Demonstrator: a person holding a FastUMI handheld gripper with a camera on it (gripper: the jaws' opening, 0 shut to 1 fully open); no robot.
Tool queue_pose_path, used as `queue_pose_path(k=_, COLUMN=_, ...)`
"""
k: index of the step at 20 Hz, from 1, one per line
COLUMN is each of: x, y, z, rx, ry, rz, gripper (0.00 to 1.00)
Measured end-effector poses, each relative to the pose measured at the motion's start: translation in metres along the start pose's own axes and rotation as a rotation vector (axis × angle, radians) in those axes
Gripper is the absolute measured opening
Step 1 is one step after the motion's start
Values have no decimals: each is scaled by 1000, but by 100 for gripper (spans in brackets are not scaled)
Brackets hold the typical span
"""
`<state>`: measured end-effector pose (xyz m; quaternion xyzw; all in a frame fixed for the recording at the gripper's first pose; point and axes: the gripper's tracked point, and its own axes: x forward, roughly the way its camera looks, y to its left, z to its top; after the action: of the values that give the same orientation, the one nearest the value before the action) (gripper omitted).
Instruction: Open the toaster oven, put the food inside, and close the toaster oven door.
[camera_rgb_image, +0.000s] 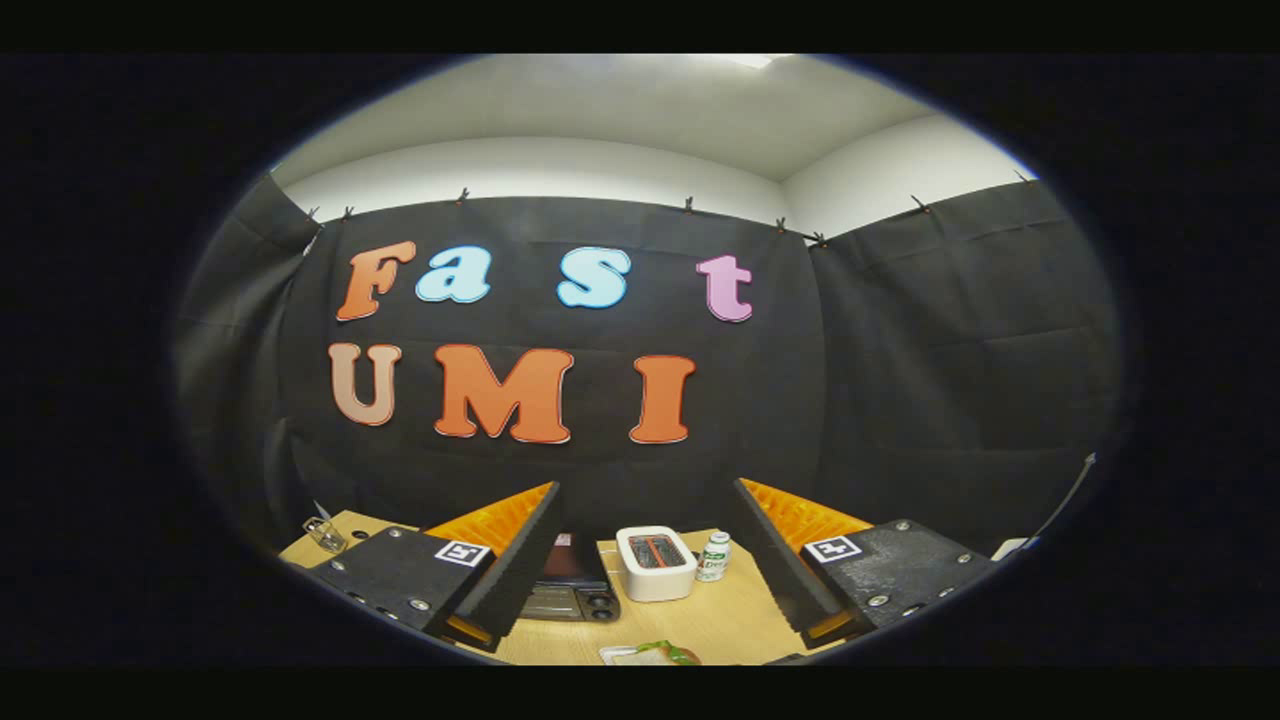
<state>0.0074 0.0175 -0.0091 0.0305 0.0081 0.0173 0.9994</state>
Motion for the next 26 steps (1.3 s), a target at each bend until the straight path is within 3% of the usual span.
queue_pose_path(k=6, x=12, y=17, z=-11, rx=43, ry=13, rz=18, gripper=98)
queue_pose_path(k=12, x=27, y=78, z=-50, rx=53, ry=82, rz=126, gripper=98)
queue_pose_path(k=22, x=52, y=188, z=-174, rx=1, ry=307, rz=286, gripper=98)
queue_pose_path(k=26, x=63, y=209, z=-228, rx=-60, ry=403, rz=295, gripper=99)
